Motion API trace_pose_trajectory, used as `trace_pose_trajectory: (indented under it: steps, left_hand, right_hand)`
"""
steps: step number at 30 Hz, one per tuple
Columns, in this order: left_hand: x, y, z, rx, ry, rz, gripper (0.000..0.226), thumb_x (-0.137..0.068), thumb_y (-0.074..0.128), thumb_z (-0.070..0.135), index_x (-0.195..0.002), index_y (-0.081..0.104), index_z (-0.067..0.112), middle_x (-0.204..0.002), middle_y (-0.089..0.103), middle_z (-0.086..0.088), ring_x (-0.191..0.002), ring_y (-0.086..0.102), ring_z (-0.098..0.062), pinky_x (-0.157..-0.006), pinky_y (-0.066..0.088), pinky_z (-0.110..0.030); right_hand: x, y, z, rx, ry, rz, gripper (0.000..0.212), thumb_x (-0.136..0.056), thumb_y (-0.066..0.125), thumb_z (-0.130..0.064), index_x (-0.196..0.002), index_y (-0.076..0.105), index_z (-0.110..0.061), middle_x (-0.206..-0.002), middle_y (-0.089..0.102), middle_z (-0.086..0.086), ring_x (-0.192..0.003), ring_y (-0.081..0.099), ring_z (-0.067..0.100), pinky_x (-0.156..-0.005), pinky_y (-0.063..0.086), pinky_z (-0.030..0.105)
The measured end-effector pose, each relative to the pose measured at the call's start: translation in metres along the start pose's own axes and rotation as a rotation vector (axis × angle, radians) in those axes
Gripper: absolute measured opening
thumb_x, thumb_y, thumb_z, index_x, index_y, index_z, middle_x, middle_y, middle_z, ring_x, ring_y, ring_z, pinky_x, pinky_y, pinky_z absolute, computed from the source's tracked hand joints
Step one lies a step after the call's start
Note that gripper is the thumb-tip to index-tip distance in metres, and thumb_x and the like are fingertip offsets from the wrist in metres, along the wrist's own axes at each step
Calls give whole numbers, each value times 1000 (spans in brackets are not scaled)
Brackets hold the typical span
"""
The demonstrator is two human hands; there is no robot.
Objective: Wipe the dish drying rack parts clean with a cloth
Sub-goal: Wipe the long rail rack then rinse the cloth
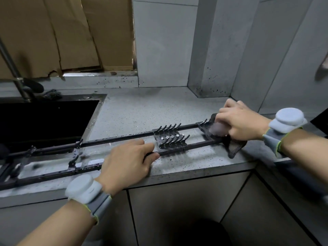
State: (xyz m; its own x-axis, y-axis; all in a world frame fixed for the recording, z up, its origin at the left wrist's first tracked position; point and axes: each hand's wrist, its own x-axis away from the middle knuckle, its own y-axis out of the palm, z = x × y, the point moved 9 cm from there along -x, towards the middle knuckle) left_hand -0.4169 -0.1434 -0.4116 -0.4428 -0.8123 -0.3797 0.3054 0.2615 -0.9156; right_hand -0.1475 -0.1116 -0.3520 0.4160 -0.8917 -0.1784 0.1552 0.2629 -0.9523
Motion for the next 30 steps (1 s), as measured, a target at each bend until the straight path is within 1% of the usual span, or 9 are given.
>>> trace_pose_trajectory:
  steps: [2,5,10,15,18,20,24,28,30]
  left_hand:
    - [-1,0,1,10,9,-2,36,-98,41,58,-78,36,29,-78,48,7,-82,56,-19,-61,40,-33]
    - [0,2,-1,29,7,-8,35,-98,42,58,-78,34,30,-77,47,7,-81,55,-19,-63,43,-35]
    - [1,2,0,23,2,-11,33,-97,39,59,-80,32,32,-78,47,7,-82,56,-20,-64,44,-36]
    - [2,0,1,15,2,10,35,-98,41,59,-79,34,30,-76,46,7,-81,56,-20,-61,39,-34]
    - [1,0,1,11,4,12,35,-98,42,58,-79,35,29,-76,46,7,-82,56,-19,-61,37,-33]
    - [1,0,1,18,3,20,35,-97,42,58,-78,34,30,-76,46,7,-81,55,-20,-60,37,-33]
    - [1,-1,2,15,-2,20,36,-97,42,58,-79,36,28,-75,45,6,-80,54,-19,-61,38,-33]
    - [4,-3,3,-8,13,48,36,-96,35,61,-77,32,31,-71,39,9,-76,53,-17,-56,34,-31]
    - [4,-4,4,-30,13,63,35,-94,30,63,-77,31,32,-70,36,10,-75,53,-17,-55,33,-31]
  right_hand:
    - [-3,-15,9,-111,67,135,21,-81,54,-29,-87,70,-17,-88,58,-8,-98,42,25,-83,31,38]
    - [-12,-30,7,-286,157,318,13,-79,69,-8,-91,74,-9,-99,61,5,-95,47,29,-86,42,40]
    - [-25,8,-20,-273,137,29,31,-84,63,-10,-103,72,-31,-100,64,-5,-99,59,21,-79,41,29]
    - [-38,0,-14,-70,201,-170,40,-80,56,-7,-106,76,-31,-107,71,3,-98,64,29,-80,50,27]
    - [-48,-13,-22,51,169,-119,19,-80,66,-19,-93,78,-26,-98,71,4,-90,65,29,-76,54,30]
    - [-45,-13,-30,26,120,-70,25,-81,63,-16,-98,76,-28,-102,70,1,-97,63,26,-79,50,29]
    - [-29,4,-29,-100,127,-147,50,-78,54,-2,-114,73,-32,-112,68,-2,-108,59,25,-86,47,31]
    - [-34,2,-5,-63,216,-215,45,-76,53,-2,-103,77,-29,-108,72,1,-105,61,26,-86,50,31]
    - [-37,-12,-2,-137,230,-129,43,-74,53,1,-98,78,-25,-102,73,1,-102,62,26,-87,51,34]
